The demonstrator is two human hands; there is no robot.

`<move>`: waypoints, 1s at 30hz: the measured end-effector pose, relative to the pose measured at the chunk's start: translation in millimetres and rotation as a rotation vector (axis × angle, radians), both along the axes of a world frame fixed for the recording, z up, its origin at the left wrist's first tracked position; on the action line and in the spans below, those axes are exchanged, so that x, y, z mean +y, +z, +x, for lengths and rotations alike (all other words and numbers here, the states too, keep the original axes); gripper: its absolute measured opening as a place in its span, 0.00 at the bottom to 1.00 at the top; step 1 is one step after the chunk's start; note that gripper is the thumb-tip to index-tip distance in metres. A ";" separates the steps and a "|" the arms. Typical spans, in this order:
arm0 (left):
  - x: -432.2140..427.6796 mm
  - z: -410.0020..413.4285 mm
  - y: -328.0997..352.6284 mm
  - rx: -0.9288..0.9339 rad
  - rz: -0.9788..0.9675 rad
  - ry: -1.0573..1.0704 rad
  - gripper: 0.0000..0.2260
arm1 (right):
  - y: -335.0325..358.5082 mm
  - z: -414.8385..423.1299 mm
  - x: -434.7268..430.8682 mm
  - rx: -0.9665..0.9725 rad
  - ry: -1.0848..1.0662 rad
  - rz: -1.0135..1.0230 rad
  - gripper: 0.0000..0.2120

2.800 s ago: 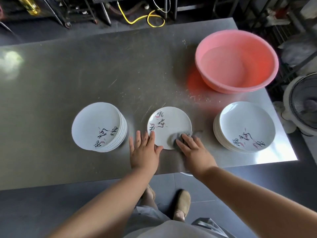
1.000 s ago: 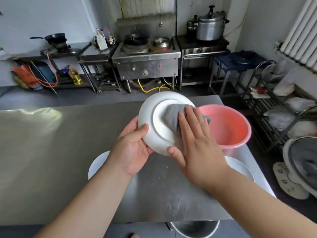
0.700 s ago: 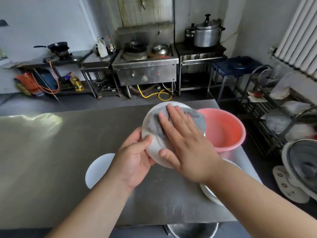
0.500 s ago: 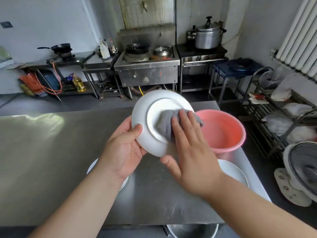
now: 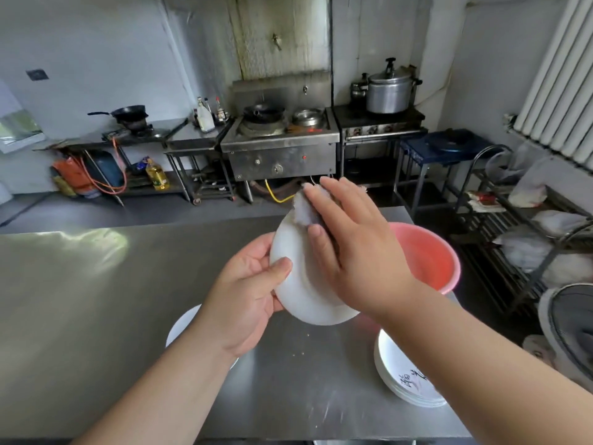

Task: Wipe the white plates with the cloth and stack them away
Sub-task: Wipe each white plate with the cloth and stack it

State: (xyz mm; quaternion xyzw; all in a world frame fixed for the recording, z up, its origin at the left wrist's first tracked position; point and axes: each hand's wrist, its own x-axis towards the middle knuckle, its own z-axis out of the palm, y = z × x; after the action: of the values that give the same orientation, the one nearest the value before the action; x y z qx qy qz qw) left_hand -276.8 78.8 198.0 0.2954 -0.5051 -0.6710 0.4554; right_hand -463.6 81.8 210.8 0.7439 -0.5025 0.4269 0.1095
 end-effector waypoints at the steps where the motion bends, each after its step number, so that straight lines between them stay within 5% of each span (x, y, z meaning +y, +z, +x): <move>1: 2.2 -2.6 -1.8 -0.007 -0.006 -0.003 0.15 | -1.3 4.2 3.0 0.091 0.032 -0.003 0.21; 5: 6.4 -5.2 -1.5 0.038 -0.029 -0.031 0.15 | 17.1 0.2 2.6 0.201 0.133 -0.044 0.19; 10: 0.4 6.4 4.6 0.117 0.002 0.009 0.21 | 0.4 -1.4 20.5 -0.347 -0.123 0.176 0.24; 17: -0.9 6.5 1.1 0.091 -0.011 -0.035 0.19 | 34.4 -11.4 -1.2 0.028 0.022 0.159 0.23; 22: -11.0 7.8 5.9 0.234 0.041 0.013 0.23 | -12.3 1.1 28.3 -0.366 -0.076 0.222 0.27; 25: -9.1 6.4 -2.0 0.221 0.073 0.008 0.24 | -37.5 20.2 45.1 -0.291 -0.141 0.254 0.31; 30: -11.9 10.3 -0.3 0.249 0.067 -0.007 0.24 | 19.7 -17.1 2.7 -0.168 -0.058 0.157 0.24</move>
State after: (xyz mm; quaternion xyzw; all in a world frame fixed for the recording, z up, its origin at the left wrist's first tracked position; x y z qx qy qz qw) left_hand -266.4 66.9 197.7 0.2230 -0.4231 -0.7205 0.5022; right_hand -480.7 84.6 230.5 0.6969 -0.5630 0.4438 0.0205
